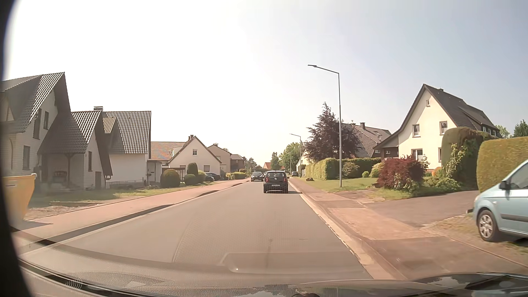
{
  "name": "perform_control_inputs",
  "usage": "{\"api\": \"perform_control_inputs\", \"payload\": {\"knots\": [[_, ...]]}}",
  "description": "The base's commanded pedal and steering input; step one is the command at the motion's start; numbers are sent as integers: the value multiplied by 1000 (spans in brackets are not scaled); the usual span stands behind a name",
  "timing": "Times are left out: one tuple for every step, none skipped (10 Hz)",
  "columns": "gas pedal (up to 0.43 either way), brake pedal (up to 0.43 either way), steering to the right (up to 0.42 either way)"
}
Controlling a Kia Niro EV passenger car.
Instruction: Follow the waypoints while adhering to traffic rules and regulations
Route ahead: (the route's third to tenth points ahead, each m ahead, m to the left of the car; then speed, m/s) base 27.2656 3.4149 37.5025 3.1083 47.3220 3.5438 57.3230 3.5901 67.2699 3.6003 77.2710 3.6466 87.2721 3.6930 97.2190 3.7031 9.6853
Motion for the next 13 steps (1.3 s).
{"api": "perform_control_inputs", "payload": {"knots": [[118, 0, 1], [118, 0, 1], [118, 0, 1], [150, 0, 1], [189, 0, 0], [189, 0, 0], [189, 0, 0], [189, 0, -2], [189, 0, -2], [189, 0, -3], [189, 0, -3], [189, 0, -3], [189, 0, -3]]}}
